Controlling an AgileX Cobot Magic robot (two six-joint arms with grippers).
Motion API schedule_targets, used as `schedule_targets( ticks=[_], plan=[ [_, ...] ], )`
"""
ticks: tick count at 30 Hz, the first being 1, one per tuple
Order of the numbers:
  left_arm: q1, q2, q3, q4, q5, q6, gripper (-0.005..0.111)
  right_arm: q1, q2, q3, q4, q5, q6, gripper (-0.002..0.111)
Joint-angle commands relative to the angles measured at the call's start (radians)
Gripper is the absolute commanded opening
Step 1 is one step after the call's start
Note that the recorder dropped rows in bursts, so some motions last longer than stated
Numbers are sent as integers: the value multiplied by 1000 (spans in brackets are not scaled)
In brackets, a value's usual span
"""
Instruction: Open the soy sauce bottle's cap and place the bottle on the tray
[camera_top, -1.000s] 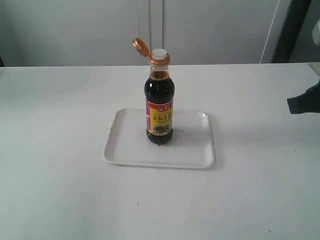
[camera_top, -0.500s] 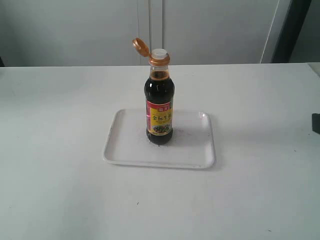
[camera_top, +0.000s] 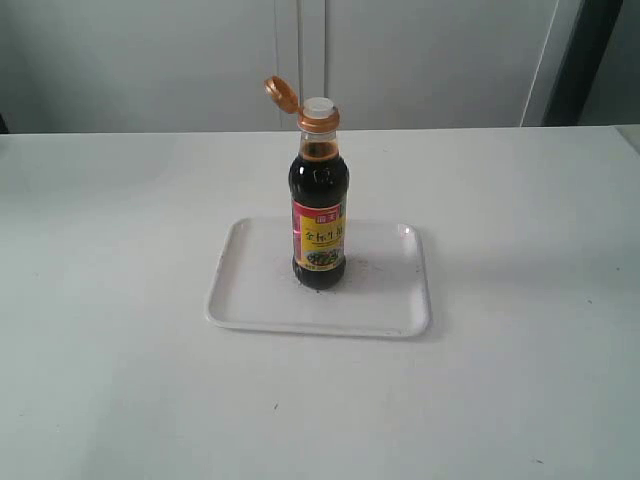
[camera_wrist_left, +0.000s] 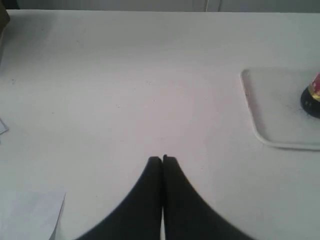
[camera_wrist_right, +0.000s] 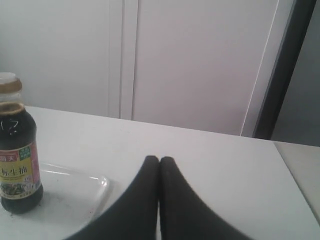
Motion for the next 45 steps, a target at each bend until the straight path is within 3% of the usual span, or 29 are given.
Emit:
schedule_targets(
  ticks=[1, 24, 26, 29, 40, 45],
  plan=[
    [2, -8, 5, -28, -26, -9, 0, -5, -24, 60, 5, -24, -14, 0],
    [2, -8, 5, -28, -24, -7, 0, -5, -24, 84, 14, -17, 0, 0],
    [2, -17, 9, -31, -29, 55, 0, -5, -24, 84, 14, -17, 0, 0],
    [2, -39, 45, -45, -73, 123, 0, -5, -24, 84, 12, -16, 0, 0],
    [3, -152, 182, -37, -130, 127, 0, -5, -24, 84, 12, -16, 0, 0],
    [47, -203, 232, -40, -127, 125, 0, -5, -24, 84, 12, -16, 0, 0]
  ],
)
